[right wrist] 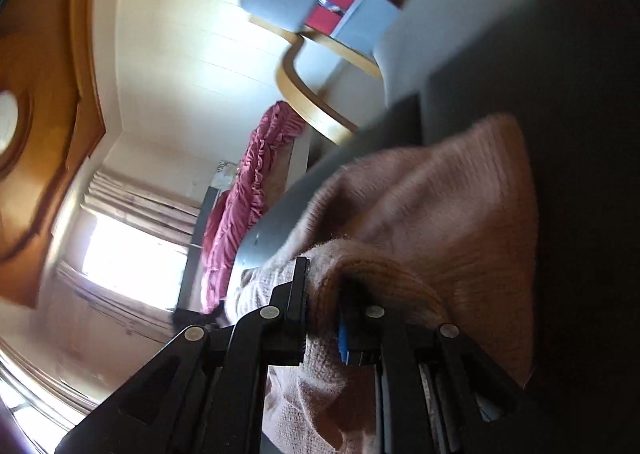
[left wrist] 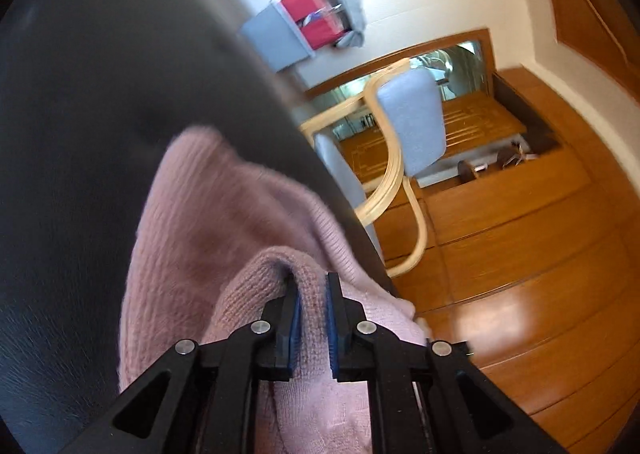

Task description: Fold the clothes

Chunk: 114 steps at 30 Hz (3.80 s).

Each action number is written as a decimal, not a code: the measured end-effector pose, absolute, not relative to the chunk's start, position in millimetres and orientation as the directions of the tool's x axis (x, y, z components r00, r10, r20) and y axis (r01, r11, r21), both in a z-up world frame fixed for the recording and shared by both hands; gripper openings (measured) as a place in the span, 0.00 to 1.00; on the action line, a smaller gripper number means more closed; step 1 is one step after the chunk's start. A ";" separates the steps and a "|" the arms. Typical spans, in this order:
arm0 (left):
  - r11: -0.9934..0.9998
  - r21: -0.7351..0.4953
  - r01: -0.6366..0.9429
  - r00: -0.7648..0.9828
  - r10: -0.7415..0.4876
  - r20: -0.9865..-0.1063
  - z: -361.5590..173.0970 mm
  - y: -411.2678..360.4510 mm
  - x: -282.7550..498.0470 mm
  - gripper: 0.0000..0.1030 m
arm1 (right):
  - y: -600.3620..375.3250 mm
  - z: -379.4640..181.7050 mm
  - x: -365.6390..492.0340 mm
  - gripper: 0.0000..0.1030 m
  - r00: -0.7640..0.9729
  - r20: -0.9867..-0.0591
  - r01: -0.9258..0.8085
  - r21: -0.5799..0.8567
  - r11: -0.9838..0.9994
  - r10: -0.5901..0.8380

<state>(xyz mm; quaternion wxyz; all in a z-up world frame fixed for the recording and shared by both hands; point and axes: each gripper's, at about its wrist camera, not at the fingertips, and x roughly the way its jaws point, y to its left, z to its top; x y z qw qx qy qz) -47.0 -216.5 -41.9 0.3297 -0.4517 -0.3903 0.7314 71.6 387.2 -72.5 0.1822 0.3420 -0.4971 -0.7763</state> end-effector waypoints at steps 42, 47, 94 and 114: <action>-0.746 -0.651 -0.145 -0.553 0.606 -0.572 -26.1 -236.8 -49.4 0.21 | 394.8 -40.4 132.2 0.47 -0.735 -0.506 0.001 0.665 -0.747 -0.451; -0.733 -0.653 -0.192 -0.487 0.648 -0.585 -35.2 -244.3 -26.2 0.21 | 390.5 -47.1 147.4 0.48 -0.712 -0.511 0.008 0.680 -0.733 -0.482; -0.669 -0.692 -0.271 -0.388 0.734 -0.557 -58.0 -263.0 43.7 0.26 | 377.3 -48.0 246.5 0.53 -0.666 -0.468 0.100 0.715 -0.692 -0.580; -0.784 -0.520 -0.340 -0.392 0.620 -0.679 -47.9 -260.4 62.3 0.10 | 369.6 -59.7 295.5 0.07 -0.648 -0.550 0.086 0.634 -0.768 -0.527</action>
